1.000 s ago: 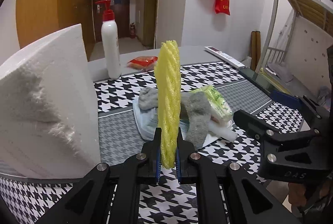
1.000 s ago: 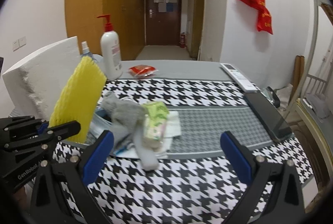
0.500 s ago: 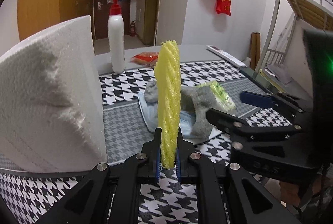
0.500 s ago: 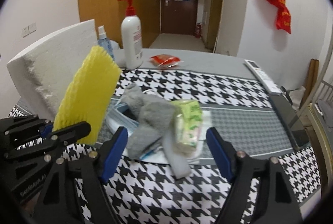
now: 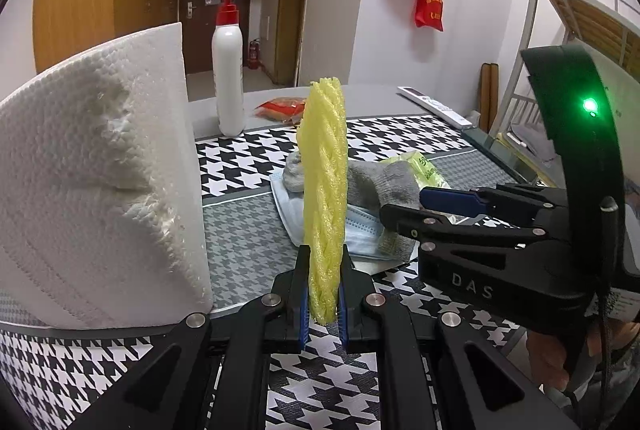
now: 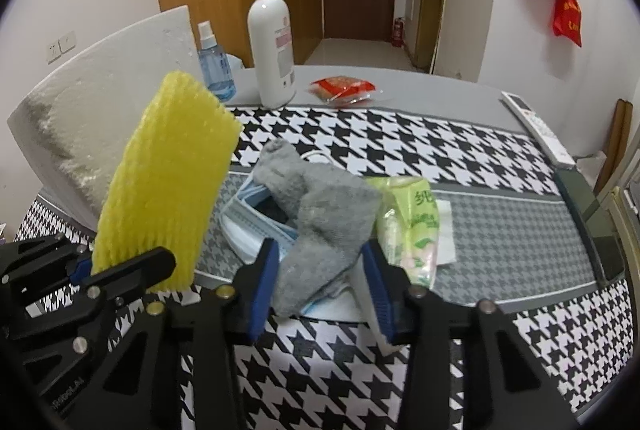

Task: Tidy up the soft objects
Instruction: 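Lift the yellow mesh sleeve with the left gripper while the right gripper grasps the grey sock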

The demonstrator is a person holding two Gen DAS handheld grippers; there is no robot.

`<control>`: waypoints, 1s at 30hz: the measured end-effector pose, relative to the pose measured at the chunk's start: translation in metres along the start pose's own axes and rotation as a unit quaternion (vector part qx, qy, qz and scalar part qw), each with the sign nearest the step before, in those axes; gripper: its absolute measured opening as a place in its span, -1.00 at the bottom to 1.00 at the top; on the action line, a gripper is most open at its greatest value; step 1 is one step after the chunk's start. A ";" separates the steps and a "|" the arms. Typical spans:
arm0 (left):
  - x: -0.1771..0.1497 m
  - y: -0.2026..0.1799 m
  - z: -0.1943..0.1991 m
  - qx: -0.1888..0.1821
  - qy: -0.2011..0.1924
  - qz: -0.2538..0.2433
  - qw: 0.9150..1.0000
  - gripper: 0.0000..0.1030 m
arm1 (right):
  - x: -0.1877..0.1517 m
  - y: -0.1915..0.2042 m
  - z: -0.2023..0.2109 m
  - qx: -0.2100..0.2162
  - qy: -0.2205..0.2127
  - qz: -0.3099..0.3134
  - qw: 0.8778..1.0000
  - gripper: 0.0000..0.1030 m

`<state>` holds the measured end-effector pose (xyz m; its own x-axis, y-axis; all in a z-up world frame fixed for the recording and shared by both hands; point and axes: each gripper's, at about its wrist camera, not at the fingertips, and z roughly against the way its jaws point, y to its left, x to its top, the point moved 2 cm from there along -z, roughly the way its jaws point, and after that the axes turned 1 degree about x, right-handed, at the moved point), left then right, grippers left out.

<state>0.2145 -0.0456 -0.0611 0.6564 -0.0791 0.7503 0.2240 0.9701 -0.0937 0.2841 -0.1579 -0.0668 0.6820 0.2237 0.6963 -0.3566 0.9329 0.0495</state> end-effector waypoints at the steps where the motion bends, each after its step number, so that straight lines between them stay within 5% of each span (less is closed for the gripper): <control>1: 0.000 0.000 0.000 -0.001 0.000 0.001 1.000 -0.78 | 0.000 -0.001 -0.001 -0.001 0.002 -0.003 1.000 -0.15; 6: 0.002 0.001 0.000 -0.006 -0.002 -0.003 1.000 -0.78 | -0.002 -0.004 -0.008 -0.004 0.016 -0.011 1.000 -0.21; 16: 0.001 0.004 0.002 -0.003 -0.006 0.003 1.000 -0.78 | -0.001 -0.005 -0.012 -0.008 0.021 -0.019 1.000 -0.72; 30: 0.000 -0.003 0.024 0.010 -0.028 0.003 1.000 -0.78 | 0.003 -0.003 0.037 -0.029 -0.039 -0.017 0.999 -0.77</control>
<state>0.1963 -0.0432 -0.0454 0.6156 -0.0610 0.7857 0.2057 0.9749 -0.0854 0.2632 -0.1704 -0.0384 0.6402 0.1719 0.7487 -0.2961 0.9545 0.0340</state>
